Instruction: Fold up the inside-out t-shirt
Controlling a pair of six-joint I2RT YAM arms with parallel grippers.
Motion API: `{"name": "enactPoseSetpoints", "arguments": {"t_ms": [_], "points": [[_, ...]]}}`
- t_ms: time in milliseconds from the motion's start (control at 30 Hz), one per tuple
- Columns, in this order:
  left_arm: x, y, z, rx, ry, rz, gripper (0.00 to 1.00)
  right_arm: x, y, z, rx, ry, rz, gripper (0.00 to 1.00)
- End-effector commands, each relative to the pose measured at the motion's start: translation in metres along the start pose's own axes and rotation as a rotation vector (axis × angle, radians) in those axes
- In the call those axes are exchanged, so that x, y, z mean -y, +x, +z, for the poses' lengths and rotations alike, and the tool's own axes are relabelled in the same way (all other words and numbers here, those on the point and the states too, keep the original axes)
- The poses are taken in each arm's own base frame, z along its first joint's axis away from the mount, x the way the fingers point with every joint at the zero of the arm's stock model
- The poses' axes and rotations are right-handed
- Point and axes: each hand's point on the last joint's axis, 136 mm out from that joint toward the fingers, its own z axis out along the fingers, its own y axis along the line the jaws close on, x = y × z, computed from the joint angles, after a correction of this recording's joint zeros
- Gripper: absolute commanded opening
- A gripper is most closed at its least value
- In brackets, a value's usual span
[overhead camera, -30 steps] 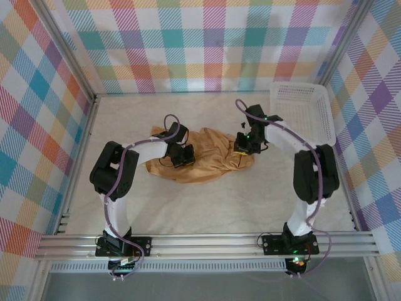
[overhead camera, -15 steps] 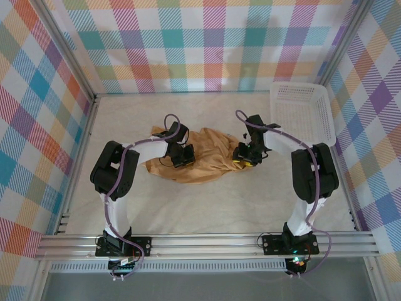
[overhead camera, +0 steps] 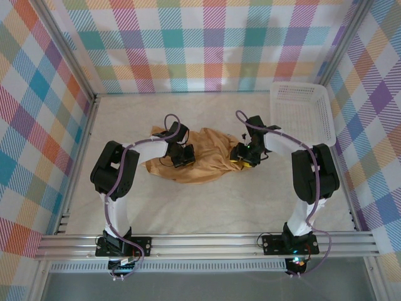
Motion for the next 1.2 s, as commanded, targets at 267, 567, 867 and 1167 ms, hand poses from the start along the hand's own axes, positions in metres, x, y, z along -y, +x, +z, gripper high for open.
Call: {"name": "enactPoseSetpoints", "arguments": {"t_ms": [267,567,867,1167], "points": [[-0.054,0.025,0.031,-0.103,-0.151,-0.097,0.0,-0.064,0.008,-0.069,0.049,-0.248,-0.021,0.0],[-0.068,0.026,0.032,-0.106,-0.172,-0.121,0.0,-0.077,0.005,-0.156,0.234,-0.224,-0.1,0.0],[-0.062,-0.003,-0.037,0.072,-0.275,-0.041,0.04,-0.026,-0.039,-0.112,0.291,0.064,-0.04,0.0],[-0.128,-0.008,-0.107,0.194,-0.394,-0.153,0.34,-0.002,-0.055,-0.14,0.401,0.173,-0.022,0.0]]}}
